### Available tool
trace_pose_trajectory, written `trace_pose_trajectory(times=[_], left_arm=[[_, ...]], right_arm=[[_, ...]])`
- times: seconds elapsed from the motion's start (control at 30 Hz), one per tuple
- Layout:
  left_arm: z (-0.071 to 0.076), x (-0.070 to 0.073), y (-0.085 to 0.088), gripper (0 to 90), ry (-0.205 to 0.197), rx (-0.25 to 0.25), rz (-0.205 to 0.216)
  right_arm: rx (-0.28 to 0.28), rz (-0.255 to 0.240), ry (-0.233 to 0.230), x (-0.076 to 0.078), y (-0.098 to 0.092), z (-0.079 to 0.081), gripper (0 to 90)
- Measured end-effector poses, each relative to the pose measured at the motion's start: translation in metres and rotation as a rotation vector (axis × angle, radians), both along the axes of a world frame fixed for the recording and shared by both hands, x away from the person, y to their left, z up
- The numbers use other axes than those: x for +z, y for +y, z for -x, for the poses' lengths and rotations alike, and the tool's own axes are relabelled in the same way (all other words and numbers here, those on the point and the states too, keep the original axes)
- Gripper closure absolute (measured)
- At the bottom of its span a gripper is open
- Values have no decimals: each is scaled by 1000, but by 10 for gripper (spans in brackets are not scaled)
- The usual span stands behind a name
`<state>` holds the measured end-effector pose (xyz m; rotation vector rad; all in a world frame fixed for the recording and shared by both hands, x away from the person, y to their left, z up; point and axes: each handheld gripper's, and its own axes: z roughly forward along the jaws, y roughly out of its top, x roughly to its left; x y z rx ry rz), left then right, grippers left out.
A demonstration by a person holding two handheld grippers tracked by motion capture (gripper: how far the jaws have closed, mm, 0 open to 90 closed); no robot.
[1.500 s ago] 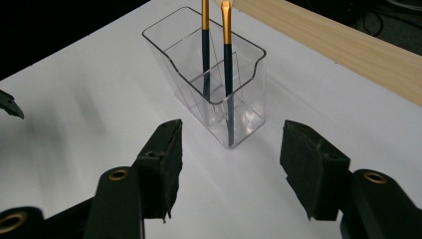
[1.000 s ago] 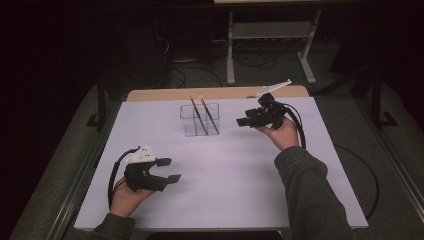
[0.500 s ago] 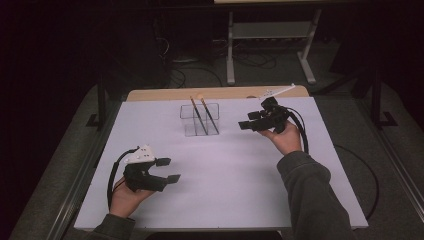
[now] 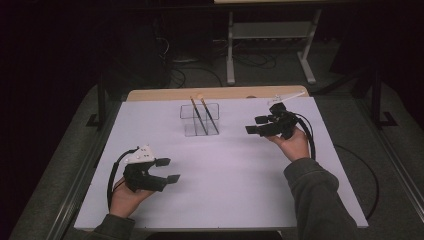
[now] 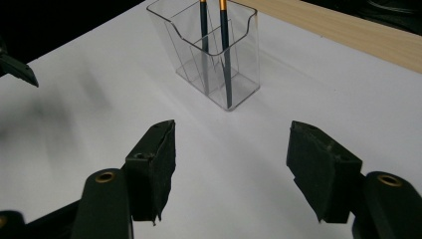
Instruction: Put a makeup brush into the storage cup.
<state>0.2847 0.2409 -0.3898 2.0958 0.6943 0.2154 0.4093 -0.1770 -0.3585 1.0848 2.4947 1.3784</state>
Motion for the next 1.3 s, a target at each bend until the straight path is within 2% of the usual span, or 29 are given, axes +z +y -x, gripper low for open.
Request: trace_pose_trajectory(times=[0.43, 0.9, 1.3], left_arm=[[0, -1, 1, 299, 1, 0, -9], [0, -1, 1, 300, -3, 10, 8], [-1, -2, 1, 298, -6, 5, -2]], right_arm=[[-11, -10, -2, -4, -13, 11, 348], [-4, -15, 4, -8, -19, 23, 342], [-18, -31, -6, -14, -32, 35, 331]])
